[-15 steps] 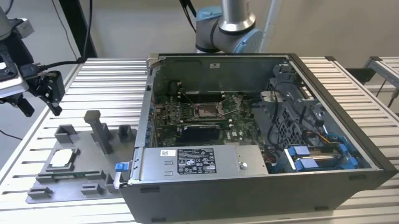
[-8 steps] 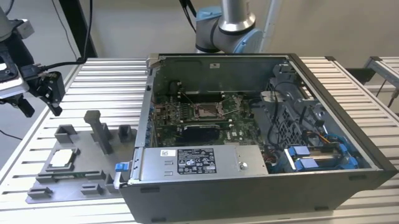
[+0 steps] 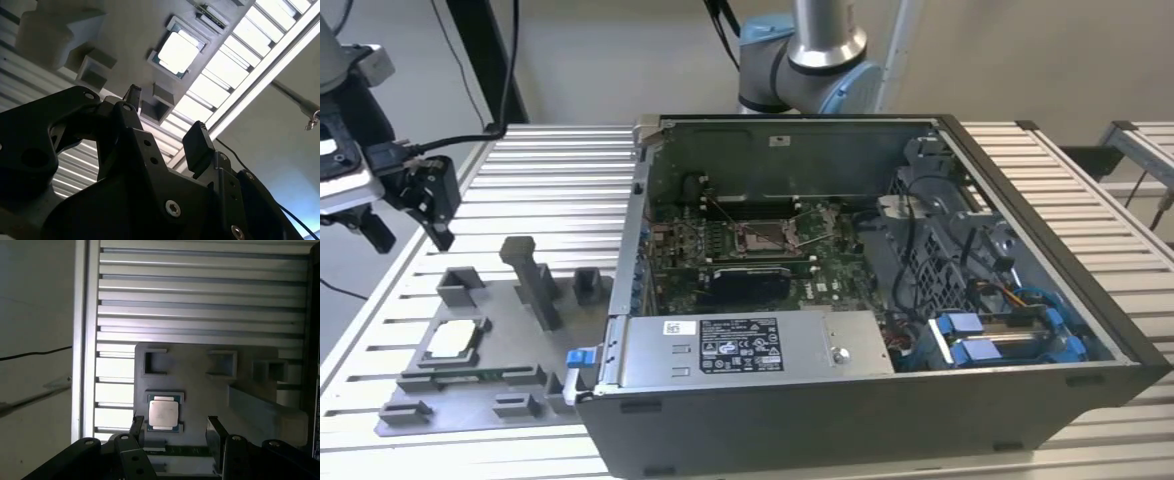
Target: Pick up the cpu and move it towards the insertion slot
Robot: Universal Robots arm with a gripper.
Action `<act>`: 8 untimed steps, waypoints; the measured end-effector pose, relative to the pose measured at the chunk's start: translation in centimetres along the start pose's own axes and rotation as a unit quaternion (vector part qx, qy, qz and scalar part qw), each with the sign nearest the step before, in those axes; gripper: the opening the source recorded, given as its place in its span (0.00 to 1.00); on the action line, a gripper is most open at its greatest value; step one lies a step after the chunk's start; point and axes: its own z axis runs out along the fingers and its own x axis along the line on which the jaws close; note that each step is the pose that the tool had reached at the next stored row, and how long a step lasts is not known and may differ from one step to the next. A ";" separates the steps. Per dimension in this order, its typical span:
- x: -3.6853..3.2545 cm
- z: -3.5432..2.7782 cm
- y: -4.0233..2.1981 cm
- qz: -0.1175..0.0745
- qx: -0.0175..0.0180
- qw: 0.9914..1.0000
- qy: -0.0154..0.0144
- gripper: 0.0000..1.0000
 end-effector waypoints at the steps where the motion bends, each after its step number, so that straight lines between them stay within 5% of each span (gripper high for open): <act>1: 0.00 0.07 0.00 0.000 0.000 1.000 0.000 1.00; 8: 0.00 0.81 -0.03 0.000 0.000 1.000 0.000 1.00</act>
